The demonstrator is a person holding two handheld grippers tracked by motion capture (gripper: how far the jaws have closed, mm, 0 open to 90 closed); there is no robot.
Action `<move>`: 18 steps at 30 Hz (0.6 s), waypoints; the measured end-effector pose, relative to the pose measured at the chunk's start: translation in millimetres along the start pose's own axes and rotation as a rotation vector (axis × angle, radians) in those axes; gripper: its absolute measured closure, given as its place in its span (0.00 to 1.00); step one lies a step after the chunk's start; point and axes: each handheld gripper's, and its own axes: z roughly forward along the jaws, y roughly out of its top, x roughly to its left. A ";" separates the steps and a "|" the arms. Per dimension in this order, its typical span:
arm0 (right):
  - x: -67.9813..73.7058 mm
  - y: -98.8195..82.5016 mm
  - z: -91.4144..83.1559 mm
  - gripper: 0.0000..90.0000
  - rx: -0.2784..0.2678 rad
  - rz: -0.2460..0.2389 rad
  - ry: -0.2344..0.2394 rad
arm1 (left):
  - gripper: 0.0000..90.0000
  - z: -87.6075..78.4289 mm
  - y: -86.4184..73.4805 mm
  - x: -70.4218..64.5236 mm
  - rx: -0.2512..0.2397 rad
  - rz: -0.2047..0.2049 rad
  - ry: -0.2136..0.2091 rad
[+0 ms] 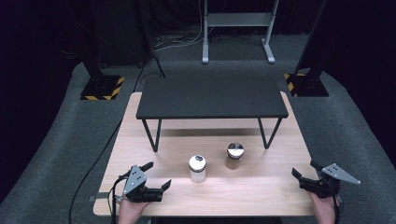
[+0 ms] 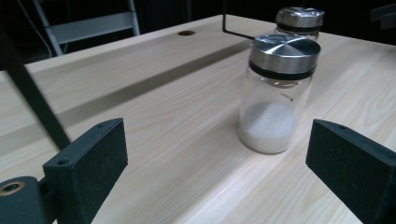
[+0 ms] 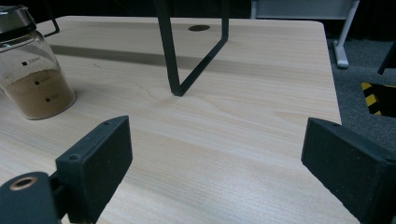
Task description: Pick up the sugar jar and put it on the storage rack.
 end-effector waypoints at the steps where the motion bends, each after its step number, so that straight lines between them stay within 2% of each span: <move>1: 0.0 0.1 0.1 0.08 0.000 -0.001 0.001 | 0.05 3.9 1.2 -1.2 0.005 0.004 -0.006; 11: 0.8 0.8 1.0 0.08 0.003 -0.008 0.007 | 0.06 35.2 9.4 -8.7 0.033 0.016 -0.053; 18: 0.7 1.1 1.8 0.08 0.005 -0.011 0.012 | 0.07 63.6 16.8 -16.5 0.063 0.031 -0.077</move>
